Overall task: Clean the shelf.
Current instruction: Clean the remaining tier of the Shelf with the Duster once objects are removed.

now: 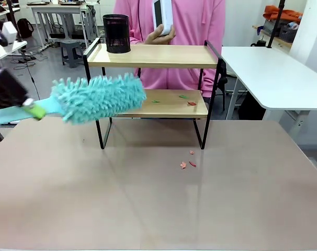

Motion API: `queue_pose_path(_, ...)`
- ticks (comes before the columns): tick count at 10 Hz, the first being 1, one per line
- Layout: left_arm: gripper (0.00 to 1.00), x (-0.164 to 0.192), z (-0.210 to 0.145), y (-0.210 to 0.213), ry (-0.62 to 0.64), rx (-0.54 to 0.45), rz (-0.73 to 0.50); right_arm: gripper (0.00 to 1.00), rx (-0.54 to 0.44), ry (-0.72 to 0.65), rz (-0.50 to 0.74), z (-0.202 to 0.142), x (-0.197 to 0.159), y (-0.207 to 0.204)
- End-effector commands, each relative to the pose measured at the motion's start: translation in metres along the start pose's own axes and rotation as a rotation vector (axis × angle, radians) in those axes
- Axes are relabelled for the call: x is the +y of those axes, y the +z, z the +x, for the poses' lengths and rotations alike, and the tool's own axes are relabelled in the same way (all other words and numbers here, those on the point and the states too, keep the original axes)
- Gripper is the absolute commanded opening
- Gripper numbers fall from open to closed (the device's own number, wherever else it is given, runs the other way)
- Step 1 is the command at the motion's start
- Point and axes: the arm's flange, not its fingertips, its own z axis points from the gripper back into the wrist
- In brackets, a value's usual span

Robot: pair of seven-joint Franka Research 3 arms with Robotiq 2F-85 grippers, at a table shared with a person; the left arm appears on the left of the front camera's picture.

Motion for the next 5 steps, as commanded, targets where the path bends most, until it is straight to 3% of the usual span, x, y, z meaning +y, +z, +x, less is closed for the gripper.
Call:
queue_pose_path(1, 0.12, 0.000, 0.000, -0.020, 0.063, -0.075, 0.101, 1.00, -0.015, 0.027, 0.024, 0.003, 0.001, -0.003)
queue_pose_path(2, 0.12, 0.000, 0.000, 0.000, 0.000, 0.000, 0.000, 1.00, -0.015, 0.027, 0.024, 0.003, 0.001, -0.003)
queue_pose_path(4, 0.12, 0.000, 0.000, 0.000, 0.000, 0.000, 0.000, 1.00, -0.015, 0.027, 0.024, 0.003, 0.001, -0.003)
queue_pose_path(5, 0.12, 0.002, 0.002, -0.011, 0.023, -0.048, 0.042, 1.00, -0.015, 0.027, 0.024, 0.003, 0.001, -0.003)
